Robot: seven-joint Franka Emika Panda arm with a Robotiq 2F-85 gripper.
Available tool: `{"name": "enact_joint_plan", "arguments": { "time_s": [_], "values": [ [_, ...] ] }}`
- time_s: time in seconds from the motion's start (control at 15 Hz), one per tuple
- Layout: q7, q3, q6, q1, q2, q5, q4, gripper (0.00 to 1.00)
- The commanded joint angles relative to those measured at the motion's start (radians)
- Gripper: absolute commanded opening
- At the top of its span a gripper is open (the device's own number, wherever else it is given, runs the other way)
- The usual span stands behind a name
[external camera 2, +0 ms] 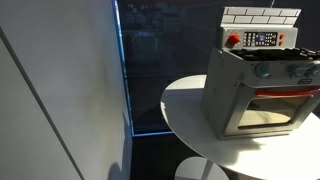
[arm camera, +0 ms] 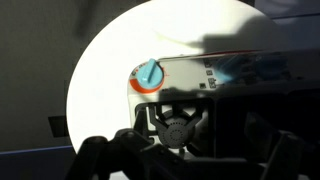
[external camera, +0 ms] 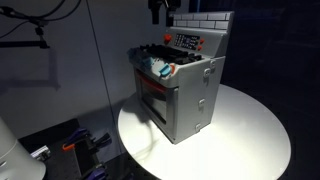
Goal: Press the top right orange button on the stove
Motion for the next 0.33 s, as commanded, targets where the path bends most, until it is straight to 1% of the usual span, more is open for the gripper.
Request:
{"name": "enact_joint_plan", "arguments": {
  "time_s": [0.0, 0.27],
  "values": [
    [-0.002, 0.003, -0.007, -0.005, -0.003, 0.001, 0.004, 1.00],
    [-0.002, 0.004, -0.006, -0.004, 0.006, 0.001, 0.003, 1.00]
  ]
}}
